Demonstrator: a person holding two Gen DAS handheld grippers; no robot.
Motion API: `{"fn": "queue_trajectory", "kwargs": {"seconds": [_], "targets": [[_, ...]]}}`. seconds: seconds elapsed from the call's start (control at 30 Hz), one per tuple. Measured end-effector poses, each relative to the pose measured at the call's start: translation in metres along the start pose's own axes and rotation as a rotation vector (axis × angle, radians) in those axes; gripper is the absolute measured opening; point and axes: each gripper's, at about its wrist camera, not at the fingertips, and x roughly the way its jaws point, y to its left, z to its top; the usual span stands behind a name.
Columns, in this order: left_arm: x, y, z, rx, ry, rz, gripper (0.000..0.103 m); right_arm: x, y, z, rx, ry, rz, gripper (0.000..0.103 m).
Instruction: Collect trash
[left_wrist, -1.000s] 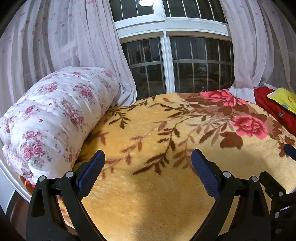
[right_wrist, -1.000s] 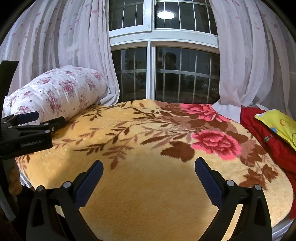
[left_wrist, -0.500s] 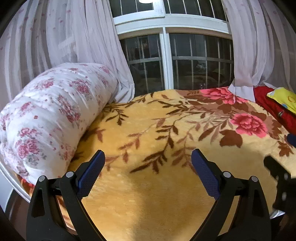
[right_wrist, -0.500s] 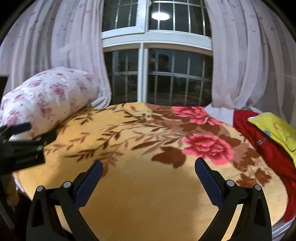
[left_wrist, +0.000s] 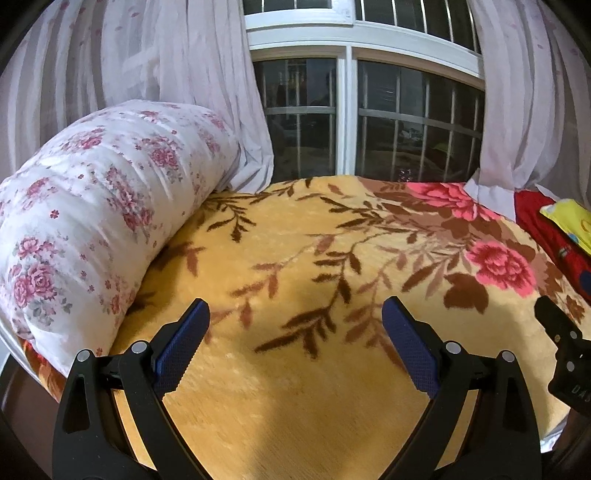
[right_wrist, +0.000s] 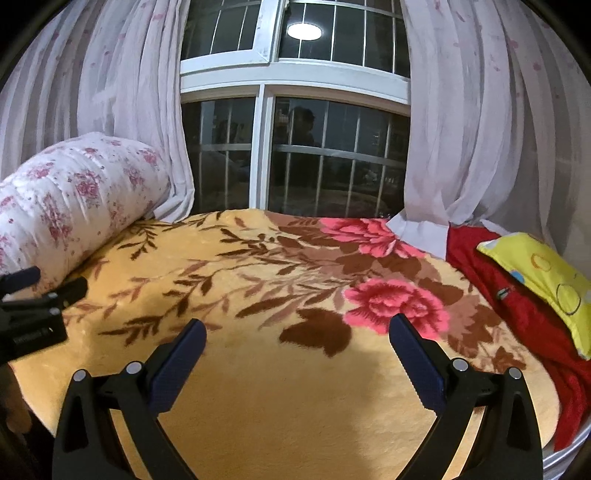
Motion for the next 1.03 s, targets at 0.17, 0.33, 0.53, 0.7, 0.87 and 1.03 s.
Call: {"fn": "queue_trajectory", "kwargs": {"seconds": [0.17, 0.33, 0.53, 0.7, 0.87, 1.03], "targets": [[0.011, 0.021, 0.01, -0.028, -0.006, 0.048, 0.092, 0.013, -0.017, 0.011, -0.003, -0.037, -0.103, 0.098], [0.021, 0.038, 0.015, -0.049, -0.007, 0.087, 0.092, 0.027, -0.036, 0.018, 0.027, -0.03, -0.141, 0.098], [0.031, 0.044, 0.012, -0.053, -0.012, 0.094, 0.092, 0.04, -0.025, 0.009, 0.011, 0.002, -0.115, 0.098], [0.035, 0.045, 0.01, -0.052, -0.014, 0.102, 0.092, 0.047, -0.013, 0.007, -0.016, 0.006, -0.11, 0.098], [0.043, 0.052, 0.009, -0.063, -0.004, 0.112, 0.092, 0.051, -0.011, 0.008, -0.021, 0.004, -0.107, 0.098], [0.05, 0.057, 0.008, -0.066, 0.013, 0.107, 0.092, 0.055, -0.011, 0.009, -0.021, 0.005, -0.112, 0.098]]}}
